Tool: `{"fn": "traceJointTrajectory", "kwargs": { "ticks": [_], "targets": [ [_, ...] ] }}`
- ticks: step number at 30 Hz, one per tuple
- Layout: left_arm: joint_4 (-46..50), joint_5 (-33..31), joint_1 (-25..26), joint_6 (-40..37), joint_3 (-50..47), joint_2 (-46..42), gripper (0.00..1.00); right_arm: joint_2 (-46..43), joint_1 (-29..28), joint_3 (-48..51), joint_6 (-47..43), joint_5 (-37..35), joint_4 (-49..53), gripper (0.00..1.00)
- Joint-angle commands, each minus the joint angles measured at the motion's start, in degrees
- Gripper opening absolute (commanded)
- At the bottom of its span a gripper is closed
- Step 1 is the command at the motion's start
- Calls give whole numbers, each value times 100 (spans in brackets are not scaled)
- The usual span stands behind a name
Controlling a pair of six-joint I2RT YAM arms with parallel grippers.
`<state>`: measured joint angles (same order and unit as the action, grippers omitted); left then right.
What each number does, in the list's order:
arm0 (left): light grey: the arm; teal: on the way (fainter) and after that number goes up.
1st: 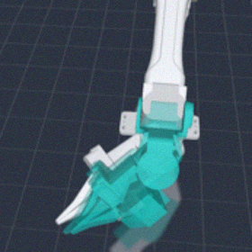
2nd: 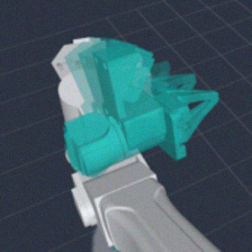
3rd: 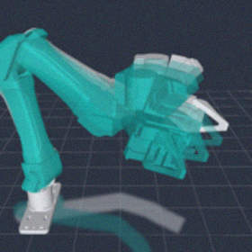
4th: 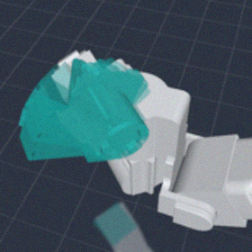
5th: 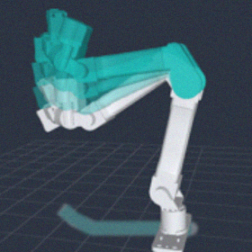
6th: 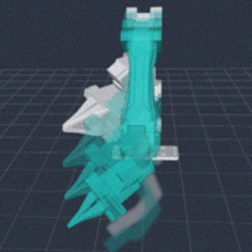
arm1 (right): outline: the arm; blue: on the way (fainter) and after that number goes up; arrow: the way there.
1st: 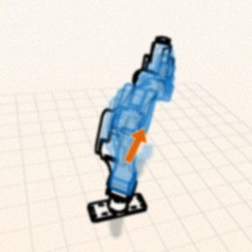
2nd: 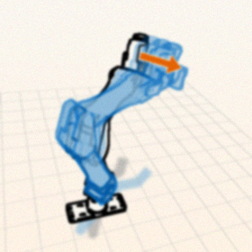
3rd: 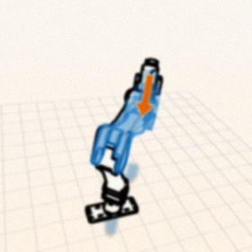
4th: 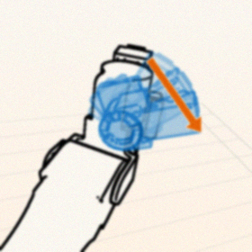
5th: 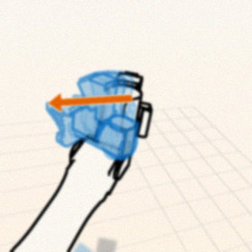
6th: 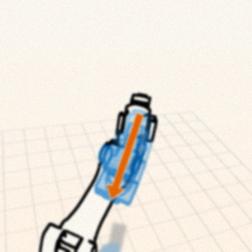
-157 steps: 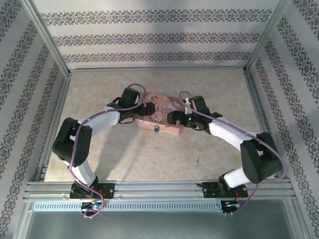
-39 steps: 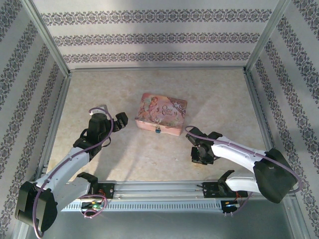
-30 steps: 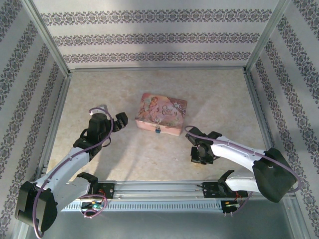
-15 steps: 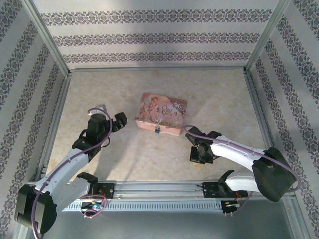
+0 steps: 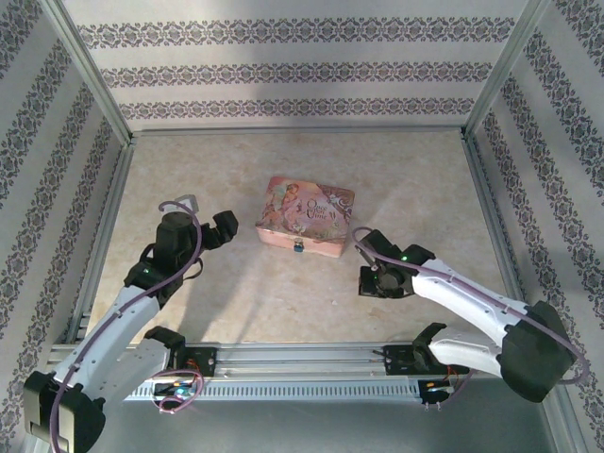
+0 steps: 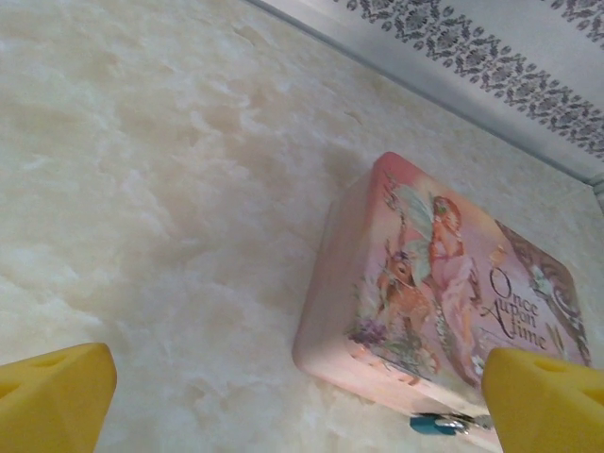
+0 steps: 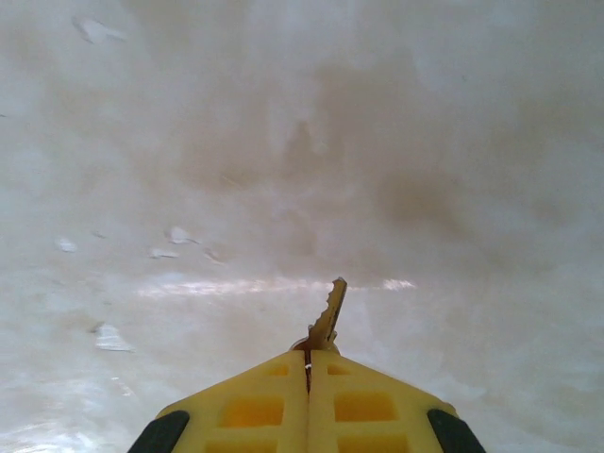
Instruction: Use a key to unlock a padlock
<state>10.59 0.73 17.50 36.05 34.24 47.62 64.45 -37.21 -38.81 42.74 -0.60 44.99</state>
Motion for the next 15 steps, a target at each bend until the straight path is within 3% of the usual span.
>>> {"fn": "traceJointTrajectory", "kwargs": {
  "ticks": [1, 9, 15],
  "targets": [
    [378, 484, -70, 348, 186, -31, 99, -127, 85, -333, -653, 13, 140, 0],
    [33, 1661, -69, 782, 487, 309, 92, -598, -50, -927, -2035, 42, -653, 0],
    [-747, 2721, -5, 1010, 651, 653, 86, -688, -386, -1275, -3105, 147, -1388, 0]
  ]
}}
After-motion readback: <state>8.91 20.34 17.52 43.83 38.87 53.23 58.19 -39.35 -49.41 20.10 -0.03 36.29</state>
